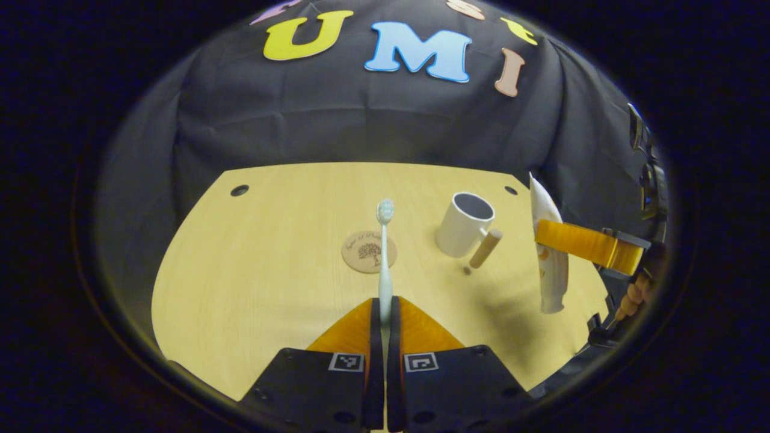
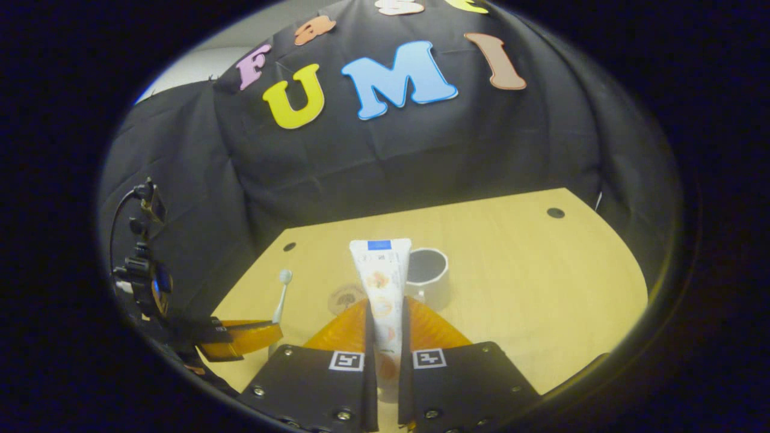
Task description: Put the toothbrush and toothpaste on the desktop into the cup, then pick up the cup and place it on the coaster on the desktop.
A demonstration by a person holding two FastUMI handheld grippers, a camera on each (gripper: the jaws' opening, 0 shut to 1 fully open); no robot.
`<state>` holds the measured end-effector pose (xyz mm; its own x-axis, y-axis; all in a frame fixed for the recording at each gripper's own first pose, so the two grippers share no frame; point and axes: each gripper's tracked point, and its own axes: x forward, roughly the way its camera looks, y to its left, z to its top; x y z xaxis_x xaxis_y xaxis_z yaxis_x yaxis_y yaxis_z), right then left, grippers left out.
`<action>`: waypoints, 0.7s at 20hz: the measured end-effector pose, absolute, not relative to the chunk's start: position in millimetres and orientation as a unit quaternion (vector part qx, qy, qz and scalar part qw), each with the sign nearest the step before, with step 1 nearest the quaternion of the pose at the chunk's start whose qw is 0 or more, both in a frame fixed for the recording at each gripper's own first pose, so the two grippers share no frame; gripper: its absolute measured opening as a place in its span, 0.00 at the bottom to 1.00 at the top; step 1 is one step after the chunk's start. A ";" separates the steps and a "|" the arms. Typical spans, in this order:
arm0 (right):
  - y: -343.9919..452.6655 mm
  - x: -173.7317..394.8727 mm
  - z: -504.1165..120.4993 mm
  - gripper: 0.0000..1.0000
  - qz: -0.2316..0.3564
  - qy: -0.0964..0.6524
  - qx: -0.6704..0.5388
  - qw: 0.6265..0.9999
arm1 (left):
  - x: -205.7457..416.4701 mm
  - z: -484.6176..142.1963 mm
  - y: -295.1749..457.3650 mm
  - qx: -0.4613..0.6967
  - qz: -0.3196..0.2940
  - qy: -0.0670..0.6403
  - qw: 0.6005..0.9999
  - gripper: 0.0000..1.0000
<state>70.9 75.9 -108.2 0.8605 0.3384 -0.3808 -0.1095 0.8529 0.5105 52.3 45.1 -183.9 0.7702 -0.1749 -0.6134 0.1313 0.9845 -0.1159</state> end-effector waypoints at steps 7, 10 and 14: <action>67.9 144.6 -65.9 0.15 0.101 0.147 0.242 0.954 | 100.2 -135.7 32.3 -0.043 -0.090 0.233 0.967 0.10; 63.3 174.5 -66.0 0.15 0.090 0.125 0.251 0.956 | 110.9 -124.6 31.7 -0.050 -0.092 0.213 0.971 0.10; 55.6 203.7 -72.8 0.15 0.074 0.096 0.258 0.959 | 125.5 -115.2 32.7 -0.061 -0.086 0.185 0.977 0.10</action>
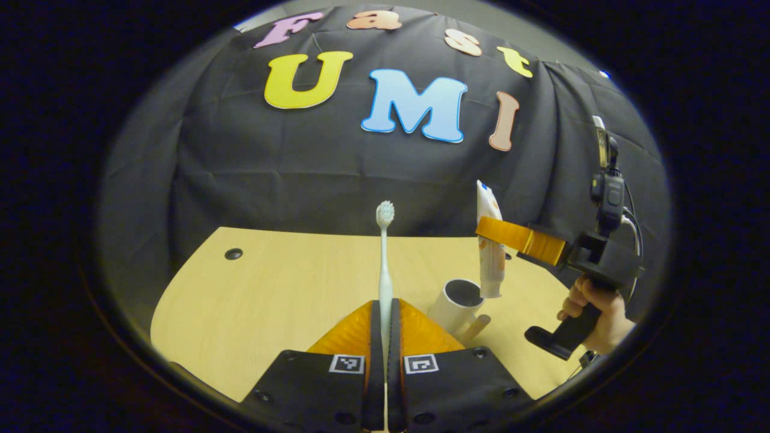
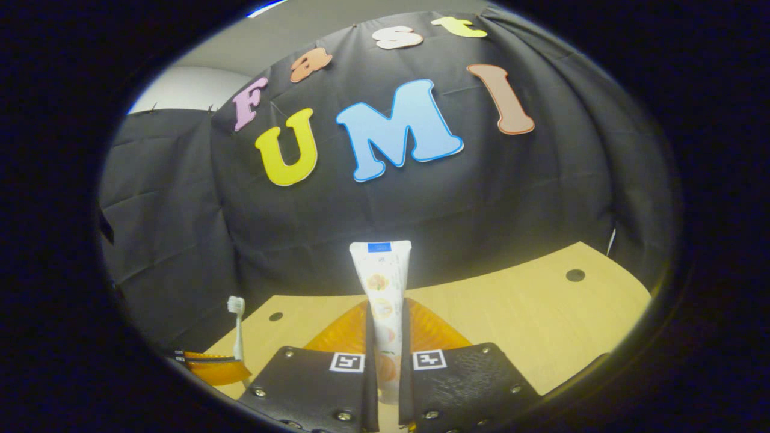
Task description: Put the toothbrush and toothpaste on the desktop into the cup, then pick up the cup and place it on the coaster on the desktop.
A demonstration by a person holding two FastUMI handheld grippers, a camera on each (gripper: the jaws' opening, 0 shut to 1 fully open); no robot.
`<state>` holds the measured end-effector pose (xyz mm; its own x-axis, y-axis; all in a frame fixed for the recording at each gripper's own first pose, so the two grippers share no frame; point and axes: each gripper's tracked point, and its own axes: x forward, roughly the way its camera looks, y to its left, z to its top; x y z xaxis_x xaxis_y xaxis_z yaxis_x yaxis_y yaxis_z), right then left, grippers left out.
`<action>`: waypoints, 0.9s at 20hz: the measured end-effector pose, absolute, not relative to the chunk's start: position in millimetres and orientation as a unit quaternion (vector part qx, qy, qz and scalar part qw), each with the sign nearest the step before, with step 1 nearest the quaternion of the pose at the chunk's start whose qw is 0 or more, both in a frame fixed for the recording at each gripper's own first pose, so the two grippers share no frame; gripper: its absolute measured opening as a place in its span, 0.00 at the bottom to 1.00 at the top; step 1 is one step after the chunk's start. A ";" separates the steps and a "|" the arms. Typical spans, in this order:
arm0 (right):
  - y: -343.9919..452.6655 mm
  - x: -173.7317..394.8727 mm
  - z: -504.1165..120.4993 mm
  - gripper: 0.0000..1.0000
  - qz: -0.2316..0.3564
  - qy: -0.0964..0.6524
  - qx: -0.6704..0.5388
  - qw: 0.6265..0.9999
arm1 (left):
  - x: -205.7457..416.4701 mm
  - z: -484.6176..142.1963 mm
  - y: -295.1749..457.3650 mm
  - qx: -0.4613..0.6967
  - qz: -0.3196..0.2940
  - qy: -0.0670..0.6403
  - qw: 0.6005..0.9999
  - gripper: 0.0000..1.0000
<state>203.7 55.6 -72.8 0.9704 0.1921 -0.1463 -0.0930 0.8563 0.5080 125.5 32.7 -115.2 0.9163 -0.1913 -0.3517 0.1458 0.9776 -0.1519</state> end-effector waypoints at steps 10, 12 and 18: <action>60.9 236.1 -108.5 0.14 0.060 0.093 0.216 0.970 | 146.7 -97.5 21.5 -0.049 -0.092 0.146 0.984 0.10; 65.1 237.9 -118.3 0.14 0.063 0.101 0.209 0.971 | 147.7 -94.6 18.5 -0.053 -0.090 0.144 0.984 0.10; 71.0 233.1 -152.3 0.16 0.064 0.135 0.170 0.974 | 148.1 -98.7 18.1 -0.061 -0.089 0.152 0.982 0.10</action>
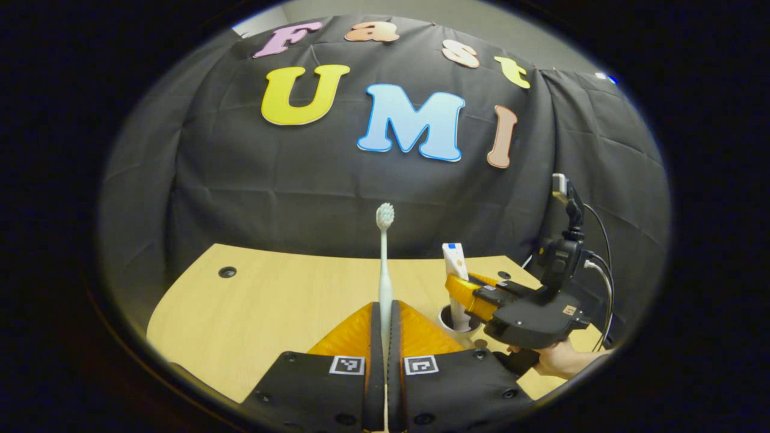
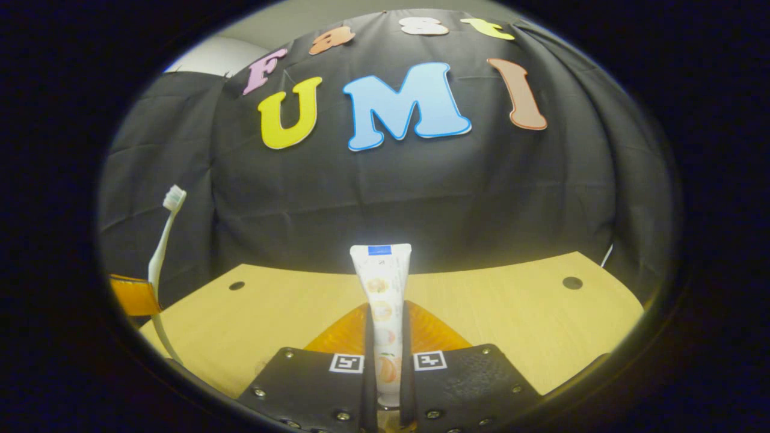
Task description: Put the toothbrush and toothpaste on the desktop into the cup, then pick up the cup and place it on the coaster on the desktop.
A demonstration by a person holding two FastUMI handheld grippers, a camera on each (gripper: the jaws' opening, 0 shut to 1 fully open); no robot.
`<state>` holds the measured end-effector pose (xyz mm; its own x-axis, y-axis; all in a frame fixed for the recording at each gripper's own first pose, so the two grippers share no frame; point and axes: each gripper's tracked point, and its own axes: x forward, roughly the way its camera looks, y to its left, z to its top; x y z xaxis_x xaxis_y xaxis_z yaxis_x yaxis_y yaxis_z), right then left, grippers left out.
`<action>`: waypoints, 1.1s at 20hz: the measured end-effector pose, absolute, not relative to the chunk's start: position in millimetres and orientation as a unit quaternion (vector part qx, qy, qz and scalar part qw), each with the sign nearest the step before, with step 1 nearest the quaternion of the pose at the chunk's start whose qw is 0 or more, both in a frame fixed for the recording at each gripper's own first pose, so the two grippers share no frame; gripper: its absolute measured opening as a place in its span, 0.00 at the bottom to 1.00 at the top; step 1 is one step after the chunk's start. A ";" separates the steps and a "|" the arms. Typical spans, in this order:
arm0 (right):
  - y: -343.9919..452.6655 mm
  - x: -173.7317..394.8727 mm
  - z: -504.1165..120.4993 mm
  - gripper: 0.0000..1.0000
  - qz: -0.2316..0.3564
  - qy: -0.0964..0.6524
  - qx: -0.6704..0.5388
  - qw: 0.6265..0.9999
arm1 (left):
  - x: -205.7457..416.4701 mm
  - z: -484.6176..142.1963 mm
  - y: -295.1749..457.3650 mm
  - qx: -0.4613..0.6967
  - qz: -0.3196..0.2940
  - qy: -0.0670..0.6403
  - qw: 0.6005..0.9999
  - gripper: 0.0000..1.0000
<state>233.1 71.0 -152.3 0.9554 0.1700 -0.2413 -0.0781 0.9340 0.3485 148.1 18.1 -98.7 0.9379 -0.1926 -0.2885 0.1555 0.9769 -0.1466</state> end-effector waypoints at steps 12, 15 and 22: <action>85.0 197.4 -175.2 0.37 0.086 0.206 0.128 0.966 | 156.5 -104.8 8.6 -0.074 -0.094 0.163 0.979 0.10; 82.4 195.7 -168.5 0.51 0.079 0.203 0.127 0.968 | 159.3 -107.3 8.3 -0.076 -0.095 0.167 0.978 0.10; 60.2 185.8 -156.8 0.86 0.068 0.203 0.136 0.967 | 170.2 -100.9 -2.8 -0.085 -0.109 0.149 0.979 0.10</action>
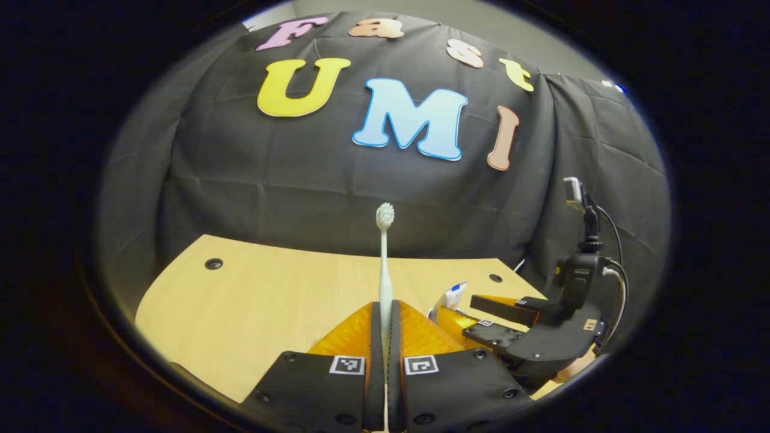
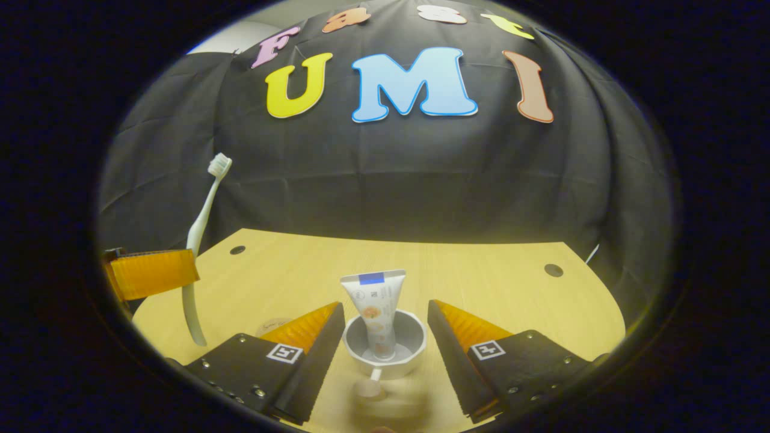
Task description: Put the toothbrush and toothpaste on the desktop into the cup, then pick up the cup and place it on the coaster on the desktop.
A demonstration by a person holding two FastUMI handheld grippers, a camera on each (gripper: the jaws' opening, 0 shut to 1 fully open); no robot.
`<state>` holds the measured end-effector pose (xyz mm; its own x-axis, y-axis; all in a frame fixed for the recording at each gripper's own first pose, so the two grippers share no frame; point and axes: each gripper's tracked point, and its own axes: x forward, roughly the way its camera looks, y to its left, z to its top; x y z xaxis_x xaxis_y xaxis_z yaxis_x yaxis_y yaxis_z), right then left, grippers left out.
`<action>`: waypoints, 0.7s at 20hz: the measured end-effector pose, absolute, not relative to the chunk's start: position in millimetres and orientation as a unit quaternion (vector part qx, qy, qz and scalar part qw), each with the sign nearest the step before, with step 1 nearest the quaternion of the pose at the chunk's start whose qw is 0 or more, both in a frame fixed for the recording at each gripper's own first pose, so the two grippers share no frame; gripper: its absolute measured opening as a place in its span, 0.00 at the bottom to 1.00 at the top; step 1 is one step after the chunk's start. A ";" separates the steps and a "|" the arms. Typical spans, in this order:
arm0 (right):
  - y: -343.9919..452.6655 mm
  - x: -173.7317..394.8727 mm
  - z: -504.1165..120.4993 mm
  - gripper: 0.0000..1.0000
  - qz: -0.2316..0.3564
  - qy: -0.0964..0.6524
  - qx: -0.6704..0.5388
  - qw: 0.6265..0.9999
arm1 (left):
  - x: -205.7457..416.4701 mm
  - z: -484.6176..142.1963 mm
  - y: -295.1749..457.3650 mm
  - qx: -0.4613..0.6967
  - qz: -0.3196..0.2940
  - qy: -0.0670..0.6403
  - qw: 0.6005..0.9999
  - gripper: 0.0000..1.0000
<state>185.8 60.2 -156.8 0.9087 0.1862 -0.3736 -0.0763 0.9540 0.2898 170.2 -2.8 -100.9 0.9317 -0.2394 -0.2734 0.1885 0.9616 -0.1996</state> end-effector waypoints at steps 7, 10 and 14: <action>8.0 160.5 -125.4 0.86 0.038 0.172 0.150 0.973 | 189.5 -85.0 -30.4 -0.122 -0.137 0.106 0.977 0.10; -16.6 147.0 -118.2 0.86 0.024 0.163 0.159 0.973 | 200.4 -69.6 -44.9 -0.145 -0.143 0.067 0.977 0.09; -43.8 127.3 -113.6 0.86 0.007 0.160 0.182 0.970 | 220.4 -62.2 -66.9 -0.172 -0.158 0.032 0.972 0.10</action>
